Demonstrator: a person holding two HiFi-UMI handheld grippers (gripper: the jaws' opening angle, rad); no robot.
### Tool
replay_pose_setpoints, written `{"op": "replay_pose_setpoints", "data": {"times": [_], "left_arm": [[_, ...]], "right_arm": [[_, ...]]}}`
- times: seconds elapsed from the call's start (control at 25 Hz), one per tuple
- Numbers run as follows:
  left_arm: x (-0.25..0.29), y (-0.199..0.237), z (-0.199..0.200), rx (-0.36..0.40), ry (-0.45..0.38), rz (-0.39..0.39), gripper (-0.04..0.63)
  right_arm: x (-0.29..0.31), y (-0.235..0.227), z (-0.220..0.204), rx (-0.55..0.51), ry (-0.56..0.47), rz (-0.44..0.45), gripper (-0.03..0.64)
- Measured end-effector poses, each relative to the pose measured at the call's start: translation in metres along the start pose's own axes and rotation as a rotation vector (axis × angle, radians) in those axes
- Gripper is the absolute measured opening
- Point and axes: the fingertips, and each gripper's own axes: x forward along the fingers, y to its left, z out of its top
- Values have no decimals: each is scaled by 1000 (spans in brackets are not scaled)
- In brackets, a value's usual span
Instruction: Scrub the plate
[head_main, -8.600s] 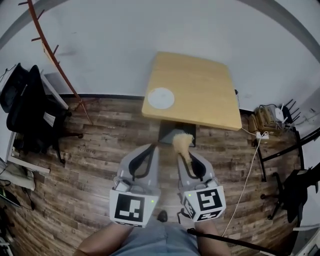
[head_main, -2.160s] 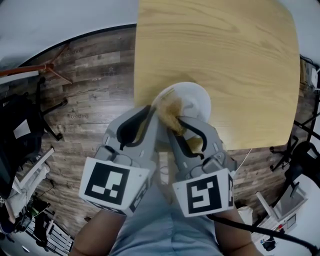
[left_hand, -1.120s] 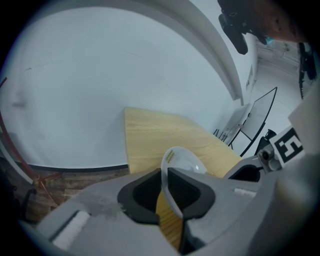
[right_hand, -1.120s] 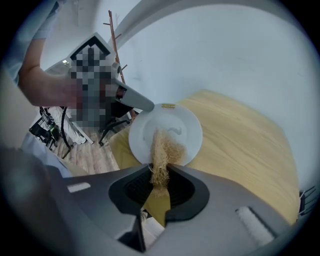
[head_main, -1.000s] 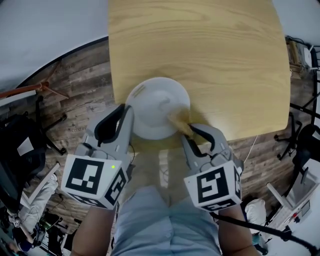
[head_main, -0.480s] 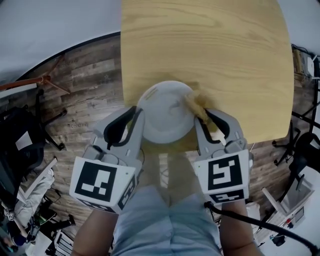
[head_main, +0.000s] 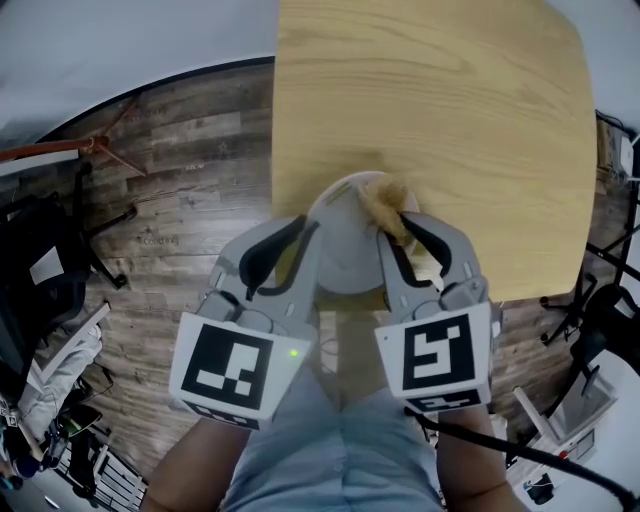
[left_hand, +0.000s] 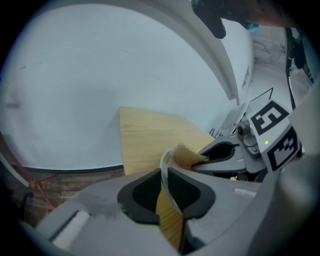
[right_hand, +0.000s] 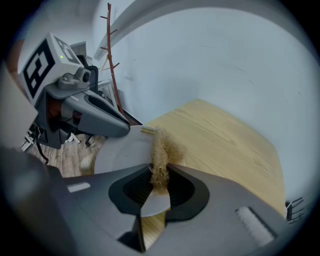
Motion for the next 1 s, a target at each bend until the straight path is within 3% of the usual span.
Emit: {"op": "replay_pose_setpoints", "data": {"times": [0.44,0.68,1.0], "left_arm": [[-2,7,-4,-36,-12,15,63],[-2,17,-1,-5,-31,33,63],[-2,13,-2,30,-27,33,63]], "right_arm": [[-1,56,17,-62,-52,122,71],[-3,74,-6,-74,-14,192,71],[-13,65,-39,-25,36,176,71]]}}
